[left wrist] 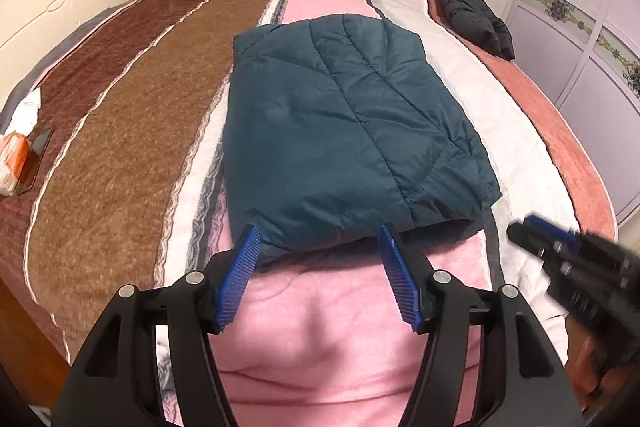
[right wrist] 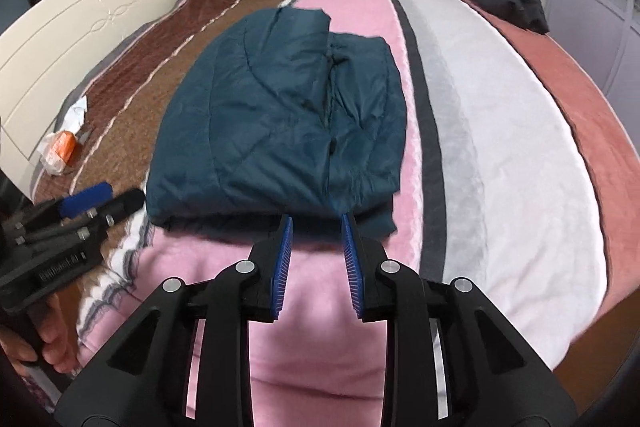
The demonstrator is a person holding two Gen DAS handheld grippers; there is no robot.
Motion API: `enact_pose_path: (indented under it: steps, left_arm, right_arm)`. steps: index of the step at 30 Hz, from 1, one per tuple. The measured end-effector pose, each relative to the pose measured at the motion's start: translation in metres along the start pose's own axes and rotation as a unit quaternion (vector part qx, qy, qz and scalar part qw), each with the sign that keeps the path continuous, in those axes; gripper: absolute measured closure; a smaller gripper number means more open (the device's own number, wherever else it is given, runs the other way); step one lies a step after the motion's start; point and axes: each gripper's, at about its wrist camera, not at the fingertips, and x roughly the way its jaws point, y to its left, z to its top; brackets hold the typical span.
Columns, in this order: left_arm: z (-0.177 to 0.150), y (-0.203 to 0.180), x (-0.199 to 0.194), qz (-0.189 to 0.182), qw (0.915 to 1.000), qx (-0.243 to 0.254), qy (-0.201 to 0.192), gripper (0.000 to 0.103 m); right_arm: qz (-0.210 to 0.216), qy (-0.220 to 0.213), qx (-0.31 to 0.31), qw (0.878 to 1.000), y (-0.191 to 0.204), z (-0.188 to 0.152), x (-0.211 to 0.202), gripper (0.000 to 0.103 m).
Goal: Fold large clothes
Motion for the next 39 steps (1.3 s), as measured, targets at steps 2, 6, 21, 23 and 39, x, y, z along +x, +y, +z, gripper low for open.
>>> enact_pose_path:
  steps: [2,6,21,23,39]
  left_arm:
    - [-0.006,-0.001,-0.005,0.004,1.0,-0.005,0.0,0.042]
    - [-0.018,-0.002,-0.012,0.015,0.9998,-0.014,-0.003,0.042]
    - [-0.048,-0.013,-0.025,0.046,0.9988,-0.014,-0.007,0.042]
    - [-0.05,-0.012,-0.024,0.049,0.9987,-0.017,-0.002,0.042]
    - [-0.053,-0.013,-0.02,0.058,0.9981,-0.019,0.009,0.042]
  right_arm:
    - [-0.004,0.003,0.008,1.0,-0.001,-0.01,-0.001,0.077]
    - [-0.027,-0.015,-0.009,0.999,0.002,-0.027,-0.008,0.077]
    - [-0.024,-0.015,-0.018,0.999,0.008,-0.044,-0.016,0.077]
    - [-0.021,-0.011,-0.018,1.0,0.007,-0.045,-0.015,0.077]
    - [-0.015,0.0,-0.006,1.0,0.001,-0.05,-0.01,0.076]
